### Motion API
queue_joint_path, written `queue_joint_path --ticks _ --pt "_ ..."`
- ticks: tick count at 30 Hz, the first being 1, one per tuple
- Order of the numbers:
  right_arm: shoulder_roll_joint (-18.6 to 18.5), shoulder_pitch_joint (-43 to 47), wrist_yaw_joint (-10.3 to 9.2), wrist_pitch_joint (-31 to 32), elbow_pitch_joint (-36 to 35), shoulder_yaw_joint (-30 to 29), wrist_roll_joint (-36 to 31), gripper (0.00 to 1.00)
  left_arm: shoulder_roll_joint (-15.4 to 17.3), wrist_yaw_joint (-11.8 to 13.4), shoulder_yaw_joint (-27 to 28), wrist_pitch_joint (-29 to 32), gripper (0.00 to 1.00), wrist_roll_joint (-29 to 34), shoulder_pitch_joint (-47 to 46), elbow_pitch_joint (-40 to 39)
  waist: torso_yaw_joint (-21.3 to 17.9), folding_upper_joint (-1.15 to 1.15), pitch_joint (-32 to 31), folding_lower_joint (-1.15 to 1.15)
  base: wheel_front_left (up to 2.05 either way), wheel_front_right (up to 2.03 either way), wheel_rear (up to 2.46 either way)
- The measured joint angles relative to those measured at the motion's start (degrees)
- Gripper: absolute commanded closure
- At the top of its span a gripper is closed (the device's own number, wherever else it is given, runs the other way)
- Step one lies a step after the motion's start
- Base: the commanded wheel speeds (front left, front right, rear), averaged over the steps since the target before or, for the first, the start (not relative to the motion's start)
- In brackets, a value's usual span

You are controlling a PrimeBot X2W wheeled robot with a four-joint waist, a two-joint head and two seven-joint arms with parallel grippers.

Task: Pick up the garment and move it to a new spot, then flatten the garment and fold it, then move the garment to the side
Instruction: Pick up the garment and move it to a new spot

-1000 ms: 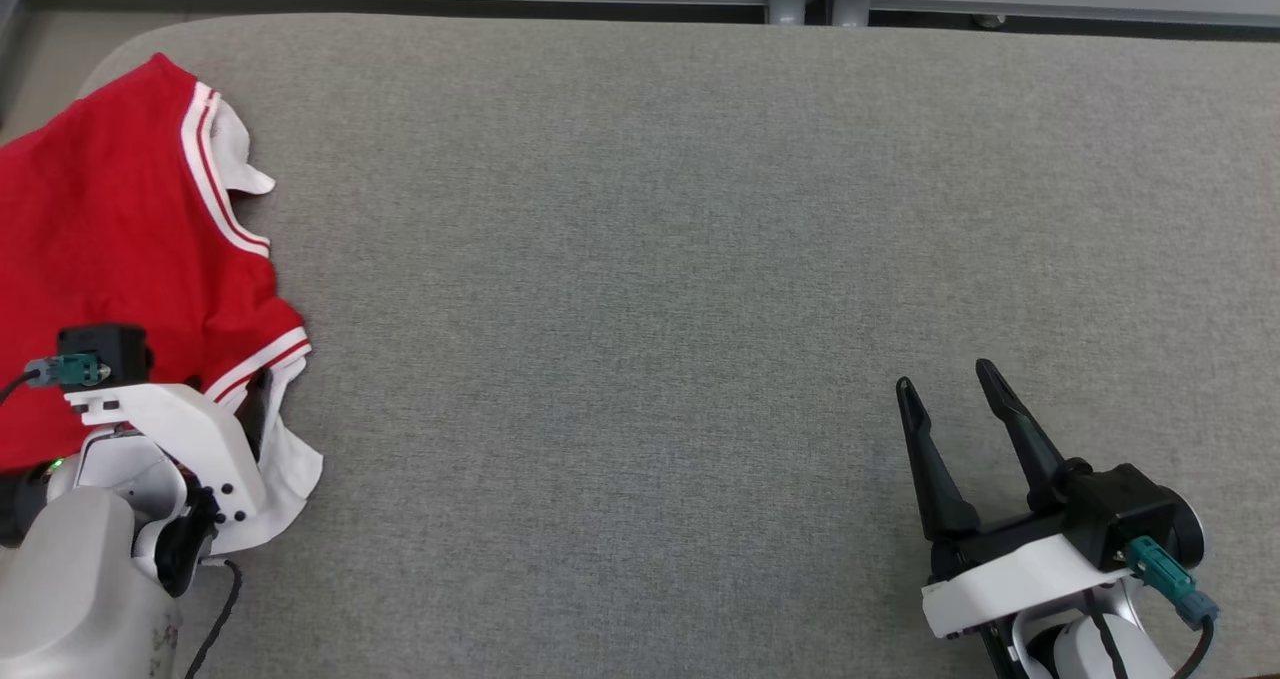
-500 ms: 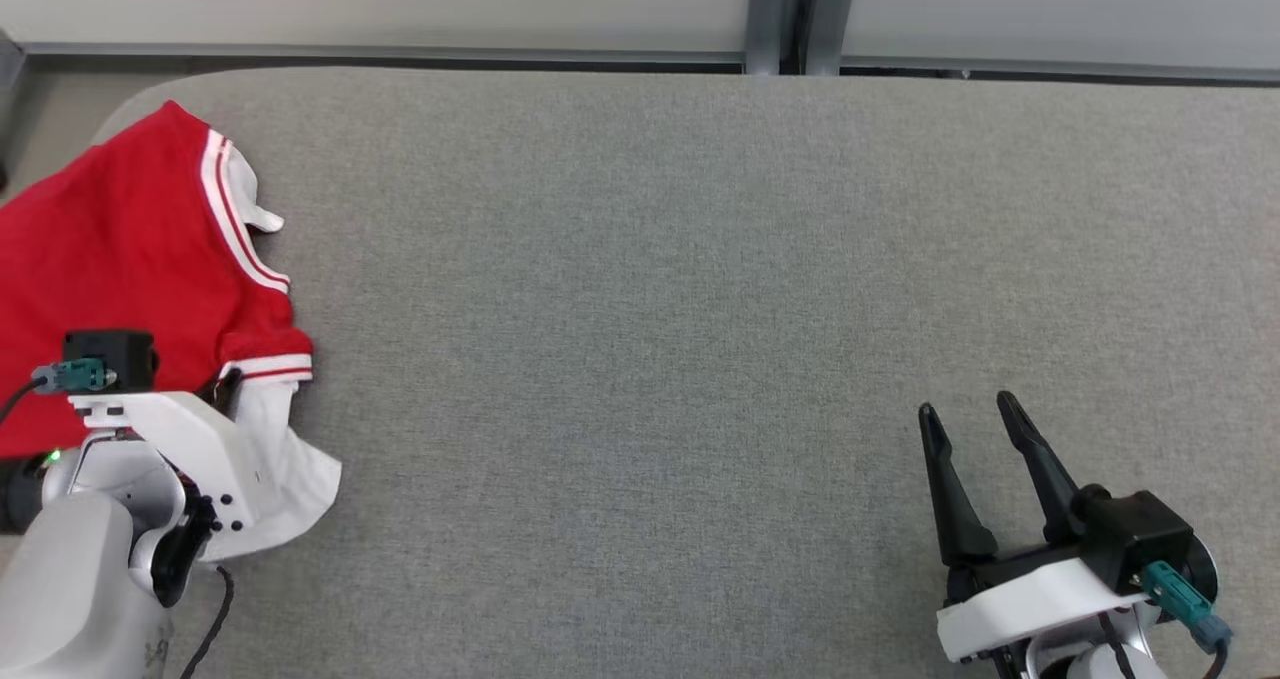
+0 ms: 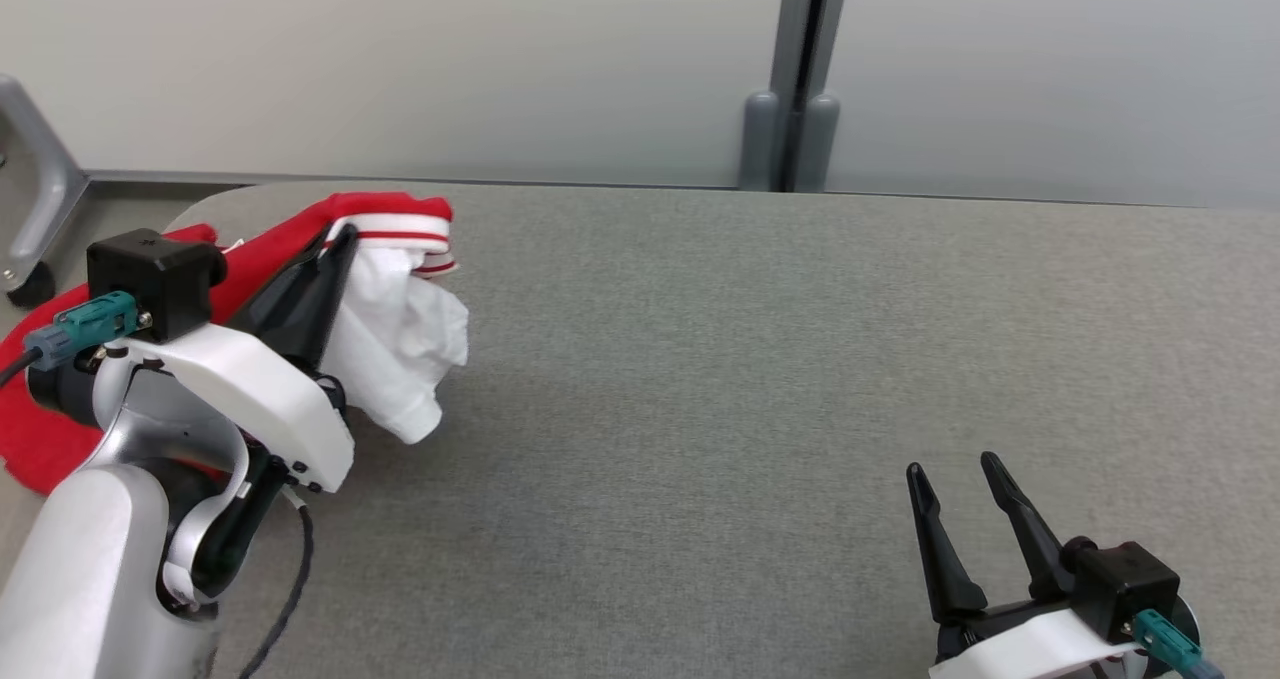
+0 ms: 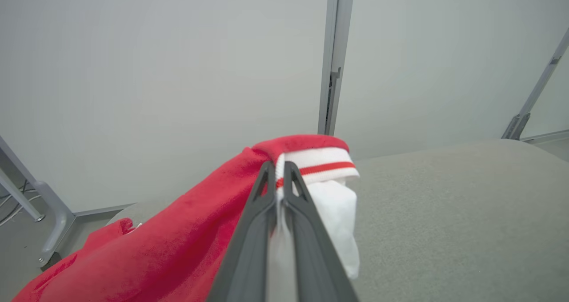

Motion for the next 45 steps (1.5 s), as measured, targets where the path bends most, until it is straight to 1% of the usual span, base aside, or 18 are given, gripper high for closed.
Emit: queue_joint_path --ticks 5,7,10,14,18,20,21,24,28,32,33,35,38,42,45 --pt "0.0 0.4 0.00 0.0 0.0 0.0 0.4 0.00 -1.8 0.7 -1.6 3.0 1.00 -2.4 0.8 -11.6 -4.0 0.00 -0.9 0.00 0.00 0.00 0.00" --pt "0.0 0.4 0.00 0.0 0.1 0.1 0.5 0.00 -2.5 0.7 -2.8 3.3 1.00 -2.4 0.8 -14.7 -6.0 0.00 -1.2 0.00 0.00 0.00 0.00" --pt "0.0 0.4 0.00 0.0 0.1 0.0 0.8 0.00 -5.0 0.6 -5.7 4.0 1.00 -3.6 0.7 -18.2 -9.3 0.00 -1.4 0.00 0.00 0.00 0.00" --pt "0.0 0.4 0.00 0.0 0.1 0.2 1.4 0.00 -8.4 0.5 -8.3 4.5 1.00 -5.7 -1.4 -20.7 -14.2 0.00 -1.5 0.00 0.00 0.00 0.00" --pt "0.0 0.5 0.00 0.0 0.2 0.1 2.2 0.00 -12.4 1.1 -8.9 4.0 1.00 -8.2 -4.7 -21.9 -19.2 0.00 -1.4 0.00 0.00 0.00 0.00" --pt "0.0 0.5 0.00 0.0 0.2 0.1 2.4 0.00 -14.1 1.9 -8.7 3.4 1.00 -10.4 -6.4 -22.1 -21.6 0.00 -1.3 0.00 0.00 0.00 0.00" --pt "0.0 0.5 0.00 0.0 0.2 0.0 2.5 0.00 -14.6 2.2 -8.7 3.3 1.00 -11.2 -7.3 -22.2 -22.8 0.00 -1.2 0.00 0.00 0.00 0.00" --pt "0.0 0.6 0.00 0.0 0.2 -0.3 2.8 0.00 -15.6 4.0 -7.6 2.6 1.00 -14.0 -9.6 -21.6 -26.2 0.00 -0.9 0.00 0.00 0.00 0.00" --pt "0.0 0.6 0.00 -0.1 0.1 0.0 3.0 0.00 -15.8 6.0 -5.4 2.6 1.00 -15.7 -10.3 -16.3 -29.7 0.00 -0.1 0.00 0.00 0.00 0.00" --pt "0.0 0.1 0.00 -0.1 -0.3 0.1 3.6 0.00 -13.3 6.0 -2.8 1.9 1.00 -15.8 -8.7 -7.0 -31.5 0.00 1.6 0.00 0.00 0.00 0.00" --pt "0.0 -0.1 0.00 -0.1 -0.4 0.3 3.8 0.00 -12.6 5.4 -2.1 1.2 1.00 -15.8 -8.2 -4.2 -31.7 0.00 2.1 0.00 0.00 0.00 0.00" --pt "0.0 -0.6 0.00 -0.1 -0.4 0.3 3.8 0.00 -12.0 4.9 -0.3 -0.3 1.00 -16.8 -7.4 2.4 -32.0 0.00 3.1 0.00 0.00 0.00 0.00" --pt "0.0 -1.0 0.00 -0.1 -0.2 0.5 3.8 0.00 -10.1 3.8 0.0 -4.0 1.00 -13.9 -7.5 11.6 -32.0 0.00 4.3 0.00 0.00 0.00 0.00" --pt "0.0 -2.1 0.00 -0.1 -0.3 1.4 3.9 0.00 -8.9 1.9 0.4 -10.8 1.00 -11.6 -8.0 23.9 -31.8 0.00 5.6 0.00 0.00 0.00 0.00" --pt "0.0 -2.3 0.00 -0.1 -0.2 1.9 3.9 0.00 -8.7 0.8 0.2 -16.3 1.00 -10.1 -9.3 31.1 -31.6 0.00 6.1 0.00 0.00 0.00 0.00"
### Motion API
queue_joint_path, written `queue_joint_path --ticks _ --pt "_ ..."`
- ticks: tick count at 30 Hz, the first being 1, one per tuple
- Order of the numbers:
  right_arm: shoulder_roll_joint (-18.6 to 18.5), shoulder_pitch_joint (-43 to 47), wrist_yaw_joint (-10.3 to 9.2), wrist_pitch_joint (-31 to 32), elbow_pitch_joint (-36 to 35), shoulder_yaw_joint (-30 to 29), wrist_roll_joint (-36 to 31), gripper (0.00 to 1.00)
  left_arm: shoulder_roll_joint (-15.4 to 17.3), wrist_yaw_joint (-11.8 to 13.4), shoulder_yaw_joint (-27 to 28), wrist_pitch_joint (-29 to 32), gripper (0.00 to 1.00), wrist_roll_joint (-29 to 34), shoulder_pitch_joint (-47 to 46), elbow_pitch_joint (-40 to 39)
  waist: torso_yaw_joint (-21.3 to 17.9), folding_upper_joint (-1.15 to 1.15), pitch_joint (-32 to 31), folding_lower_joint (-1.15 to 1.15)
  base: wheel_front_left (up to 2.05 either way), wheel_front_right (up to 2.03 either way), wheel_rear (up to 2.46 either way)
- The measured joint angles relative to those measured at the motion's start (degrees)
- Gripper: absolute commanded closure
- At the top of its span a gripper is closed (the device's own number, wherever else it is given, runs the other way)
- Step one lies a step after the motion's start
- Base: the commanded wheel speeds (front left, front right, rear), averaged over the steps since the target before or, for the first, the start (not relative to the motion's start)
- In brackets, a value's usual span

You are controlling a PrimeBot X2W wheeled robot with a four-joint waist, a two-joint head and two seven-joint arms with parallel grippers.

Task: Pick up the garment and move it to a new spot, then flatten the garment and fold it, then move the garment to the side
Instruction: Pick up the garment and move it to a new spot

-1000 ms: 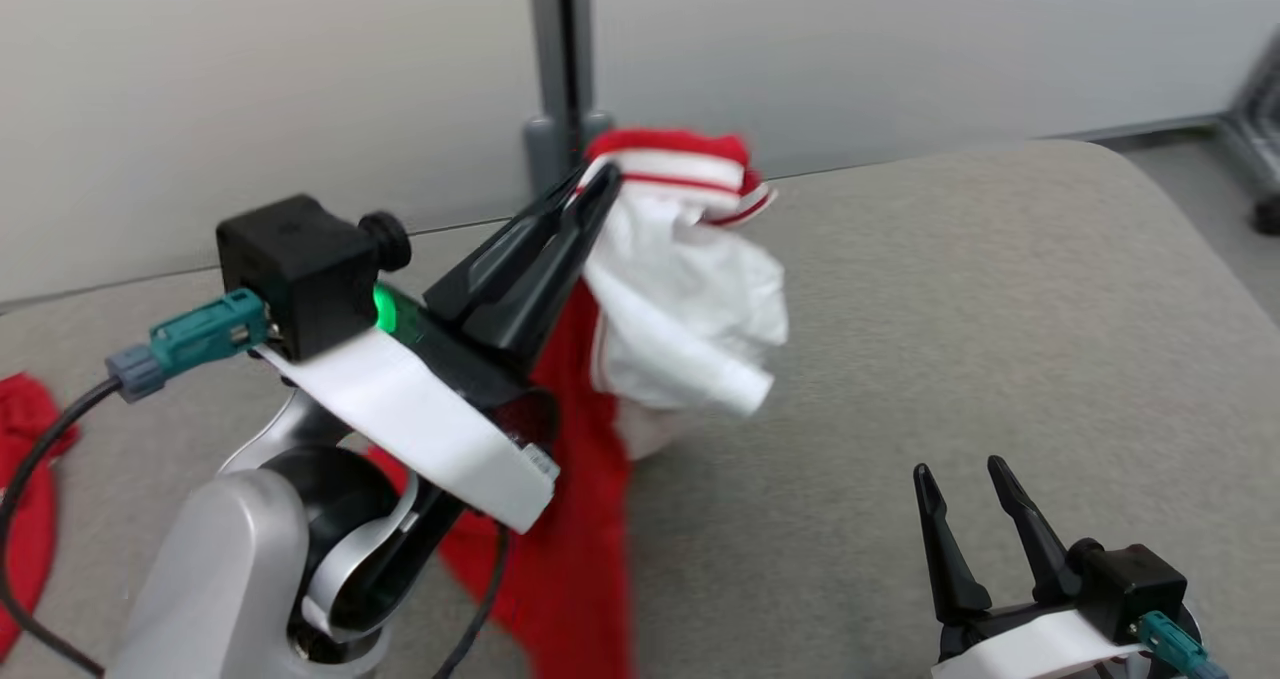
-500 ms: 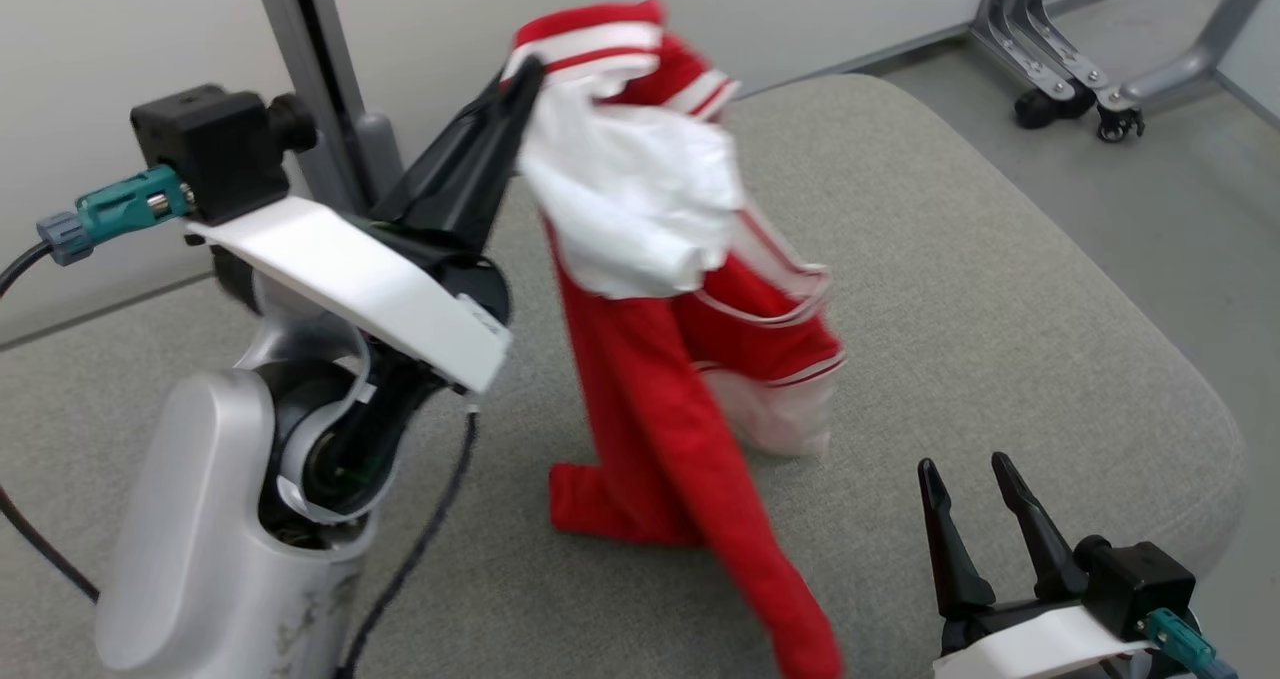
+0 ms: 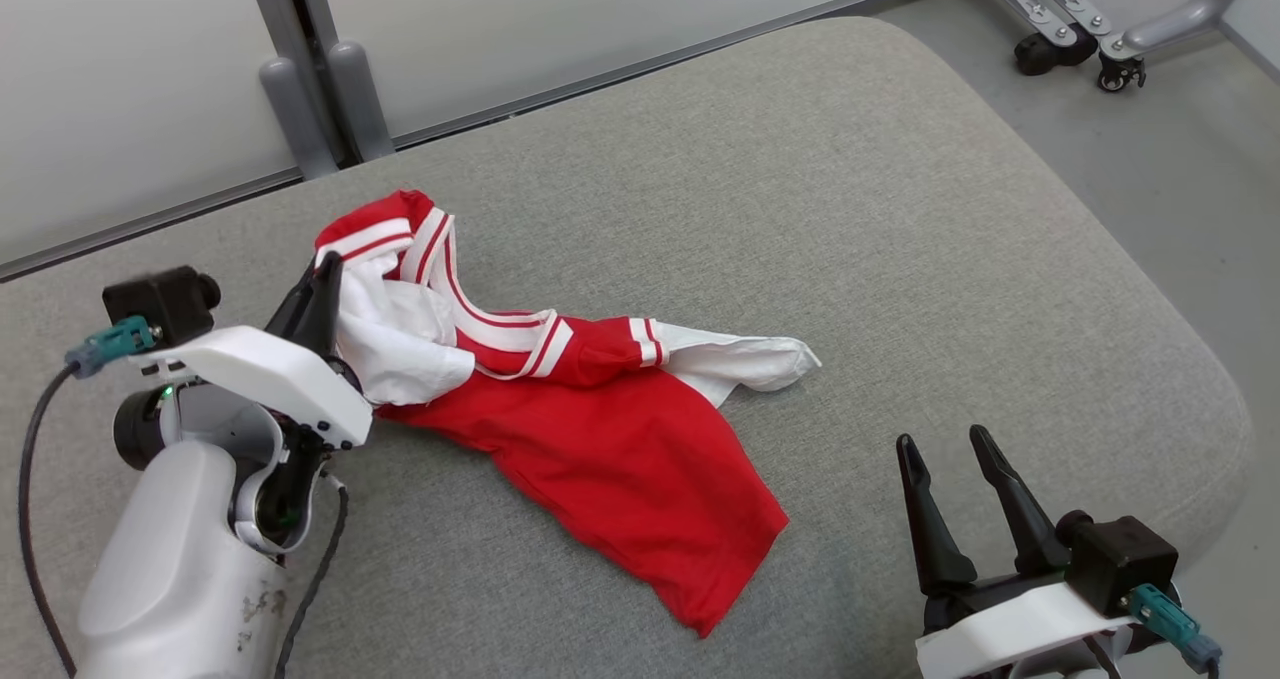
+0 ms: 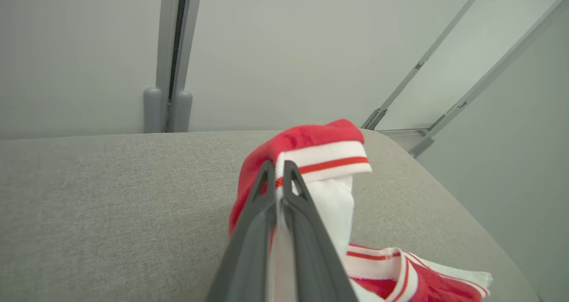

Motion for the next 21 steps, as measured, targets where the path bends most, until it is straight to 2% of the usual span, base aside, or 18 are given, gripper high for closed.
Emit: queue_joint_path --ticks 1,2,3,4,7,11,15,21 --pt "0.0 0.0 0.00 0.0 0.1 0.1 0.0 0.00 -0.1 -0.6 -0.3 -1.6 0.90 0.3 -0.3 1.9 0.1 0.00 0.1 0.00 0.00 0.00 0.00" --pt "0.0 -0.1 0.00 0.0 0.1 0.1 0.0 0.00 -0.6 -1.1 -0.3 -3.2 0.64 0.1 -0.5 3.6 0.3 0.00 0.2 0.00 0.00 0.00 0.00" --pt "0.0 -0.2 0.00 0.0 0.1 0.0 0.0 0.00 -1.0 -1.3 -0.4 -3.8 0.16 -0.2 -0.8 5.4 0.5 0.00 0.3 0.00 0.00 0.00 0.00" --pt "0.0 -0.2 0.00 0.0 0.0 -0.2 0.0 0.00 -1.1 -1.5 -1.2 -4.8 0.00 0.3 -1.0 6.7 0.8 0.00 0.4 0.00 0.00 0.00 0.00" --pt "0.0 -0.2 0.00 0.0 0.0 -0.9 -0.1 0.00 -0.9 -1.7 -2.8 -8.0 0.00 2.7 -1.7 9.1 1.9 0.00 0.3 0.00 0.00 0.00 0.00" --pt "0.0 0.5 0.00 0.0 0.1 -2.0 -0.6 0.00 -0.9 -1.8 -4.4 -12.3 0.00 4.5 -0.9 8.4 3.8 0.00 -0.6 0.00 0.00 0.00 0.00" --pt "0.0 1.8 0.00 0.0 0.1 -4.0 -2.0 0.00 -0.7 -1.8 -4.7 -16.2 0.00 5.7 4.0 4.8 6.3 0.00 -2.1 0.00 0.00 0.00 0.00" --pt "0.0 4.7 0.00 0.0 -1.4 -8.7 -5.8 0.00 -0.9 1.1 -2.9 -18.2 0.00 10.1 17.1 -5.9 11.7 0.00 -5.5 0.00 0.00 0.00 0.00"
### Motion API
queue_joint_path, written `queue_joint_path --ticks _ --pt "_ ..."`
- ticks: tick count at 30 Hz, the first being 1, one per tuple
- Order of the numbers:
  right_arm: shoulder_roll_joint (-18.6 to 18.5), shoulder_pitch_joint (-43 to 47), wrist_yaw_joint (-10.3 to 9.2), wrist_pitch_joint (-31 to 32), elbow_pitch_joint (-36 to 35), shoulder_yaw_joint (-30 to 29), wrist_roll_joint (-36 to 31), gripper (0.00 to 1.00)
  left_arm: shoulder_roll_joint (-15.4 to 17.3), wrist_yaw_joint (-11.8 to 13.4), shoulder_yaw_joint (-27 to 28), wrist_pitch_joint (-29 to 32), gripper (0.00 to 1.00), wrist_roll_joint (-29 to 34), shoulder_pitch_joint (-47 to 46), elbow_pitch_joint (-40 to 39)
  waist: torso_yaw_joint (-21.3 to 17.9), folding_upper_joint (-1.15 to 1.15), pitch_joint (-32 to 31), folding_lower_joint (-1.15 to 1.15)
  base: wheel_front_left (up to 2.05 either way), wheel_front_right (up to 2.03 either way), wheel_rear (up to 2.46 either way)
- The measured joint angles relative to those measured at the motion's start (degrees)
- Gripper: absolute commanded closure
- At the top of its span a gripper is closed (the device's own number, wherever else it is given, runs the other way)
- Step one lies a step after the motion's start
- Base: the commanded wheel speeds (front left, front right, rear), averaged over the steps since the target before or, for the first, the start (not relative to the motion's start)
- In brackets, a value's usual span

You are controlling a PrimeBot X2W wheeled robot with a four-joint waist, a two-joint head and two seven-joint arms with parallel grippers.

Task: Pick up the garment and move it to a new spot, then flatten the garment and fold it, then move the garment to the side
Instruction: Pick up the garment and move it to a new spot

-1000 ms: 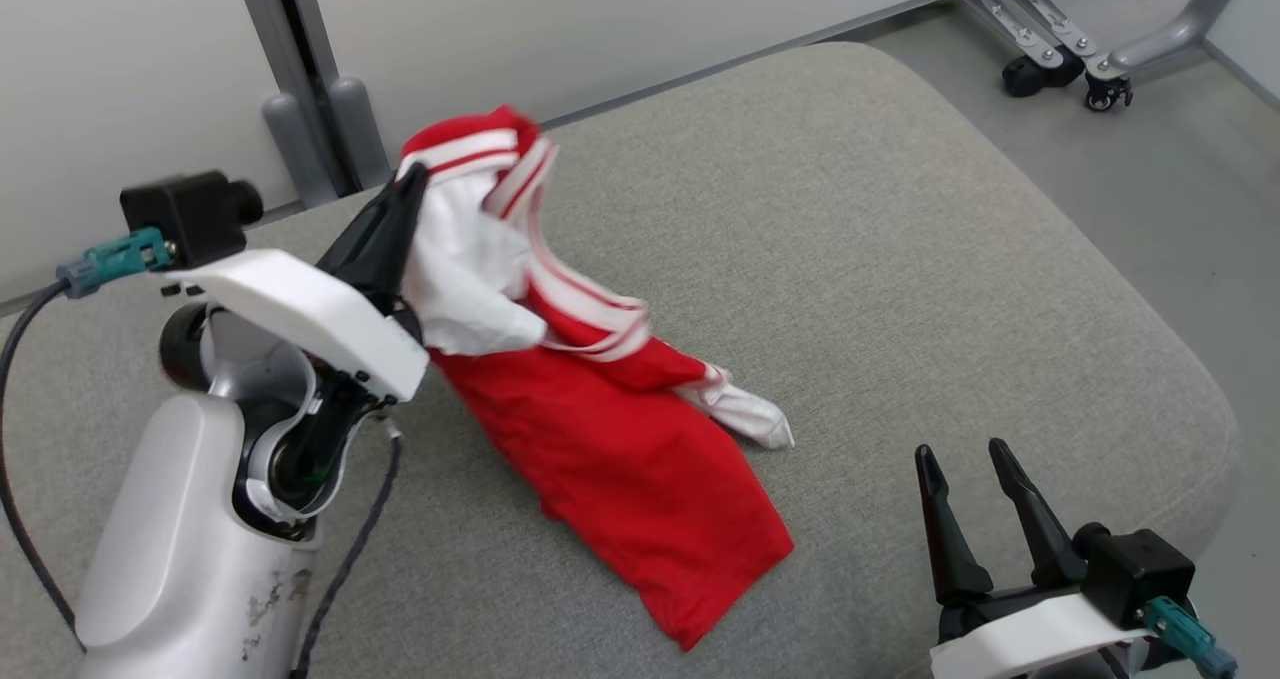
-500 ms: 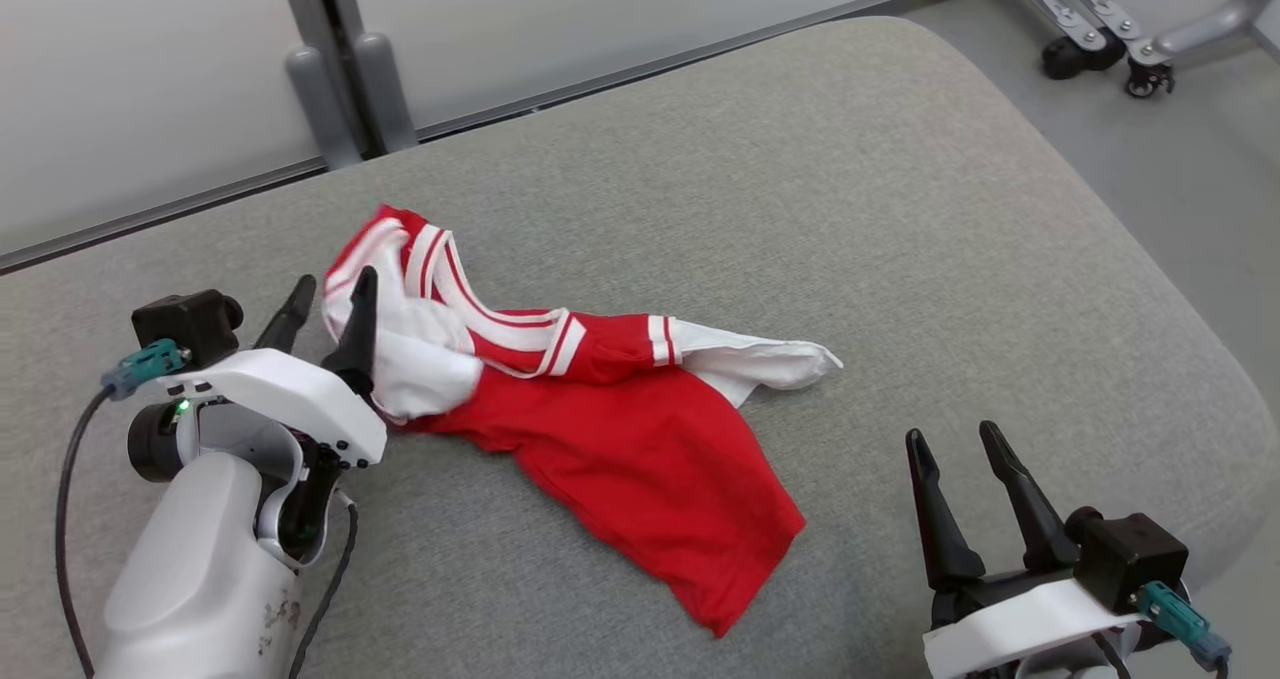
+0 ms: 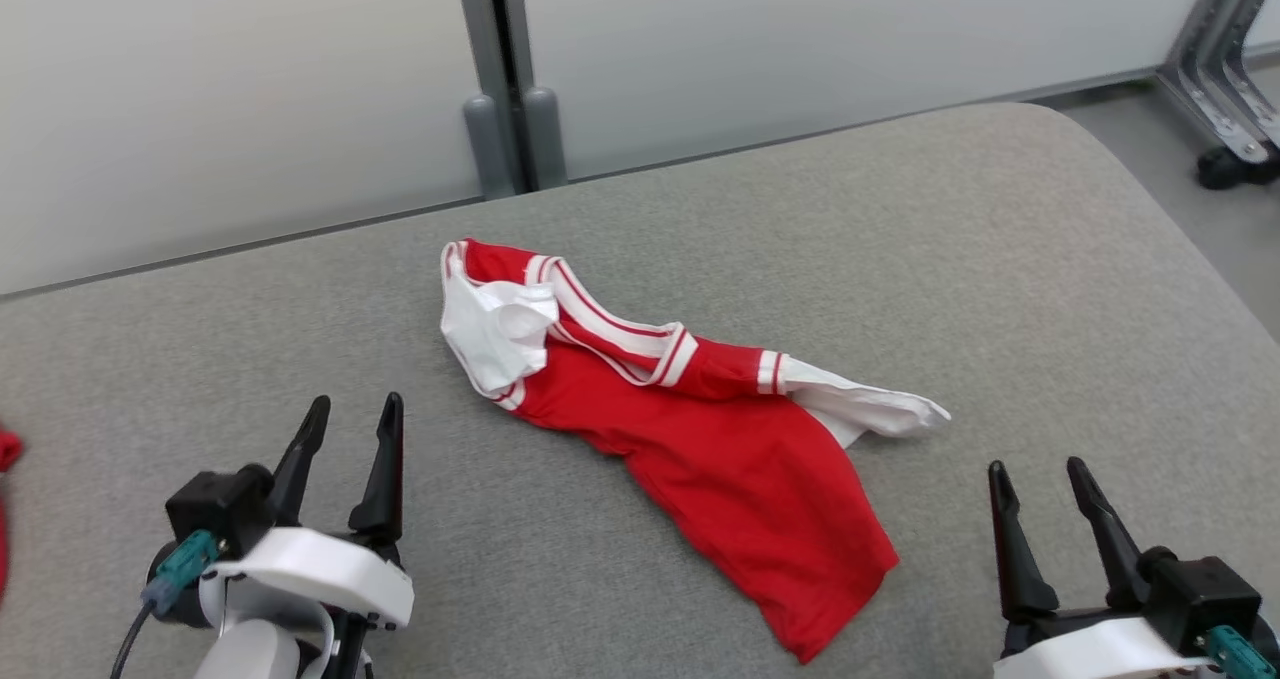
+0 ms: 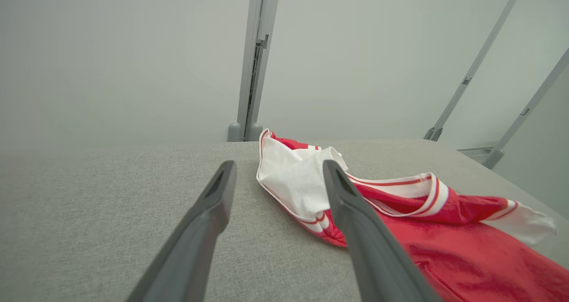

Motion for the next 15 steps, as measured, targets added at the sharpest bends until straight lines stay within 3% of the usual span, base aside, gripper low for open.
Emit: queue_joint_path --ticks 5,15 --pt "-0.3 1.8 0.00 0.0 -1.0 -3.2 -1.6 0.00 -2.8 0.4 6.5 -0.2 0.00 5.2 9.9 -10.1 4.5 0.00 -1.9 0.00 0.00 0.00 0.00" --pt "-0.7 5.6 0.00 0.0 -1.5 -7.1 -2.3 0.00 -6.8 -1.6 16.1 -0.2 0.00 14.3 22.7 -17.7 10.7 0.00 -5.4 0.00 0.00 0.00 0.00"
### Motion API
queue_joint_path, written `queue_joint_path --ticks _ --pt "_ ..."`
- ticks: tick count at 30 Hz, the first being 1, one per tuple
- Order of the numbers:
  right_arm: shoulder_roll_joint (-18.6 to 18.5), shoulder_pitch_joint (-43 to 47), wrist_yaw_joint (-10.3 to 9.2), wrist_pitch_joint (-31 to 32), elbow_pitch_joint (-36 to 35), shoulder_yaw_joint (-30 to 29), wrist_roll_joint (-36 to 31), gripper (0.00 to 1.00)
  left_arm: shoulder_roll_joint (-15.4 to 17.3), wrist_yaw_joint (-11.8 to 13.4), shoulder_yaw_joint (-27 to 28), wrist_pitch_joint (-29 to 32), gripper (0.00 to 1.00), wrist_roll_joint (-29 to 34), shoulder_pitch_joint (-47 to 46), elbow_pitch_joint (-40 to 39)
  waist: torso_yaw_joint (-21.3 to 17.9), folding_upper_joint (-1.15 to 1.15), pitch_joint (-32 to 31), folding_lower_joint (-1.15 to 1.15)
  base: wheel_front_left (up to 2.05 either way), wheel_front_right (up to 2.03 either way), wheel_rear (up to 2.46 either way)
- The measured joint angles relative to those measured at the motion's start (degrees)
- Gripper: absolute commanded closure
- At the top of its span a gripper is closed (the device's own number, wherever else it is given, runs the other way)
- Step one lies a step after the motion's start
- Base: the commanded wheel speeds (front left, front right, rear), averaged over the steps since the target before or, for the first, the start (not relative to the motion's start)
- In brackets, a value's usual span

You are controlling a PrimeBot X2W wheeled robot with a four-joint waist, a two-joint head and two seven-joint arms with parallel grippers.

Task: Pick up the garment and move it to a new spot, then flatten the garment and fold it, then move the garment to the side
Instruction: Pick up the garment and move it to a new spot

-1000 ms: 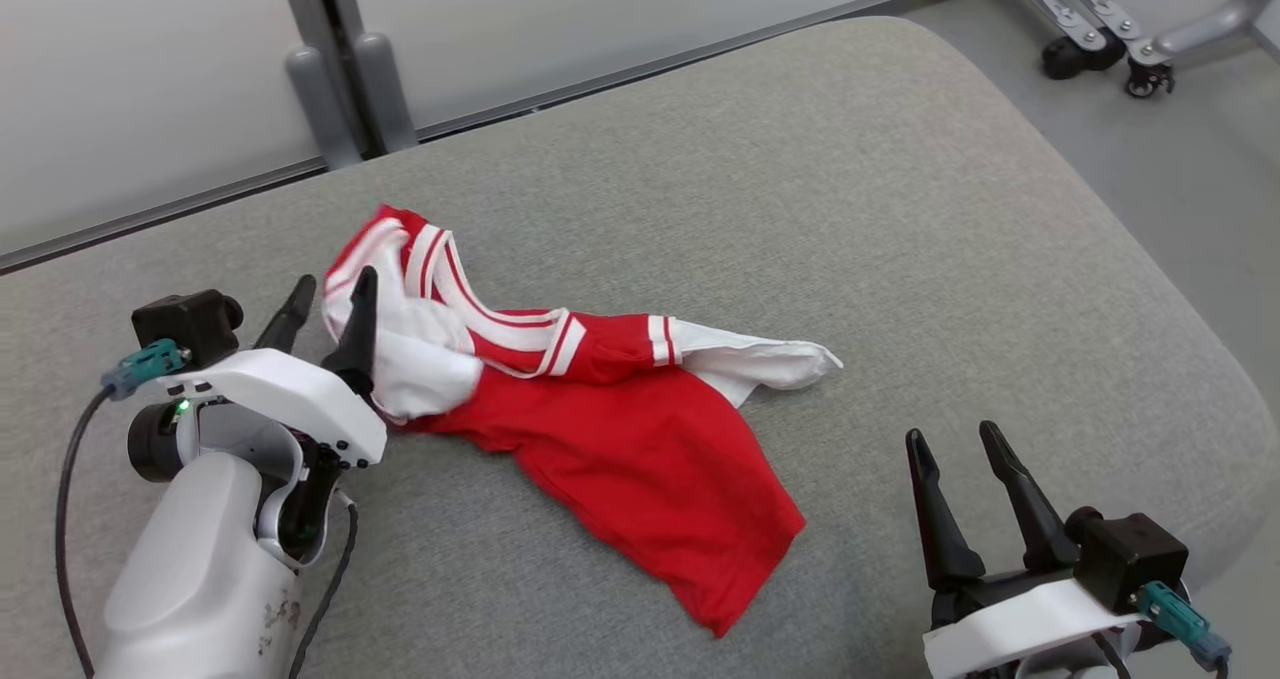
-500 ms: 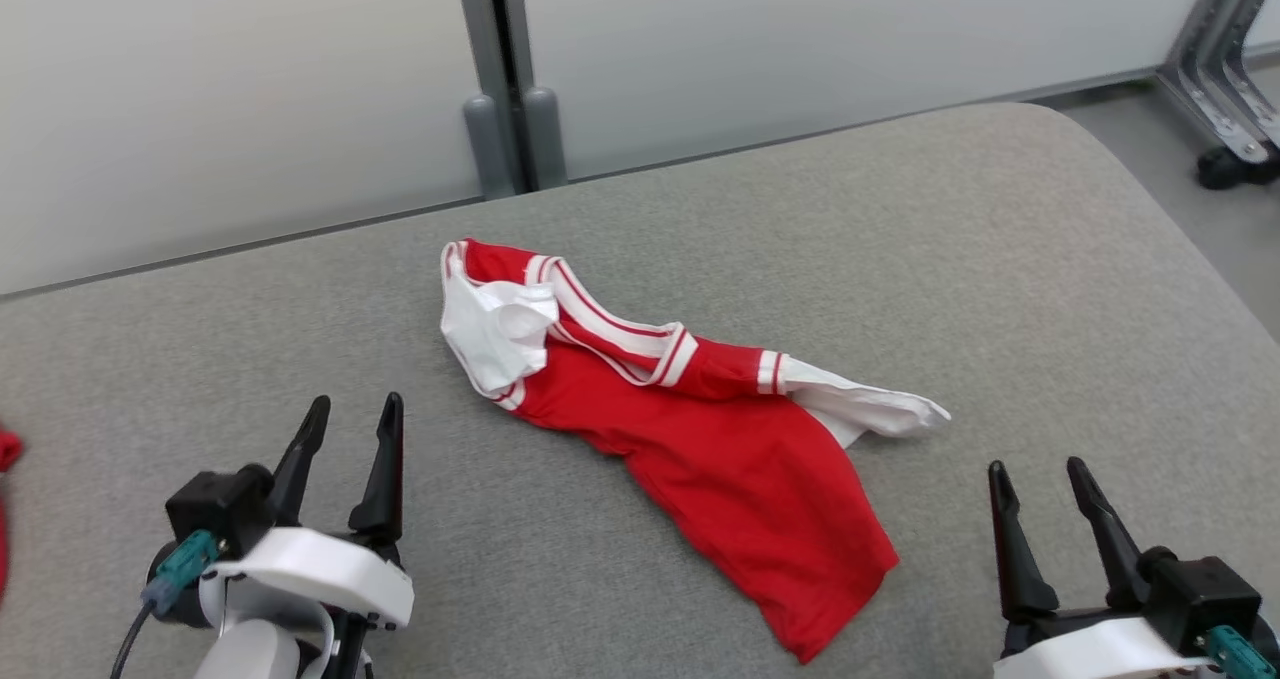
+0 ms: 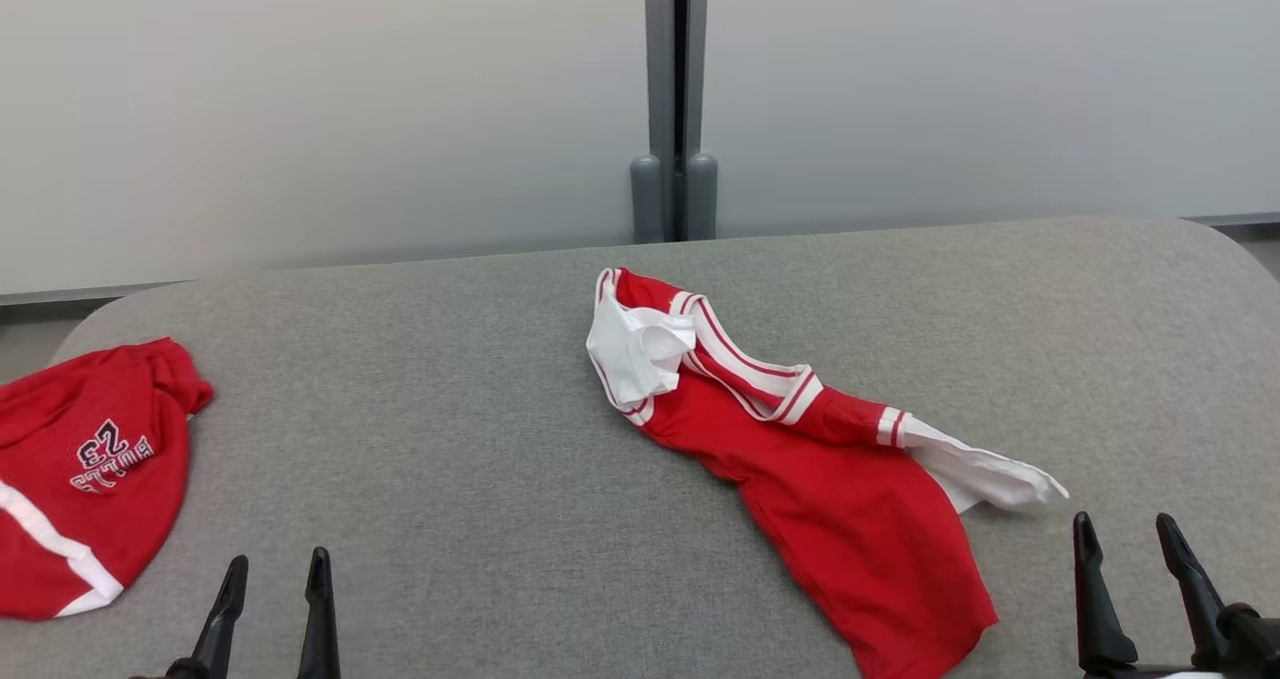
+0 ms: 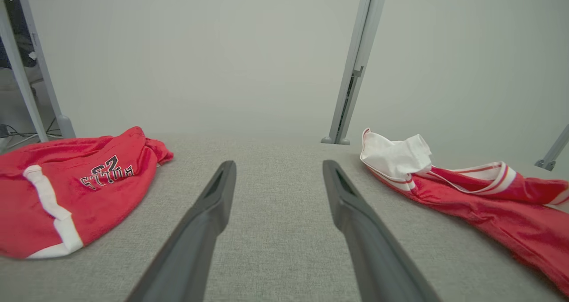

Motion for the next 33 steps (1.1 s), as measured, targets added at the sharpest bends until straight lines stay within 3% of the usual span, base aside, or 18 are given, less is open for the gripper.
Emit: queue_joint_path --ticks 7,25,29,33 --pt "0.3 1.8 0.00 0.0 0.0 -1.1 0.0 0.00 -0.5 -1.2 2.7 0.0 0.00 2.6 2.2 -2.3 2.3 0.00 -1.7 0.00 0.00 0.00 0.00" --pt "0.6 1.0 0.00 0.0 0.5 0.5 0.0 0.00 -0.5 -1.9 3.0 0.0 0.00 2.8 1.8 -1.3 -0.1 0.00 -1.3 0.00 0.00 0.00 0.00" --pt "0.6 0.1 0.00 0.0 0.3 1.2 -0.1 0.00 -0.5 -2.0 -0.8 0.0 0.00 0.5 0.0 -0.8 -1.8 0.00 -0.8 0.00 0.00 0.00 0.00" --pt "0.5 -1.1 0.00 0.0 0.1 1.9 -0.1 0.00 -0.5 -2.2 -11.5 0.0 0.00 -1.7 -4.1 3.3 -4.3 0.00 0.2 0.00 0.00 0.00 0.00"
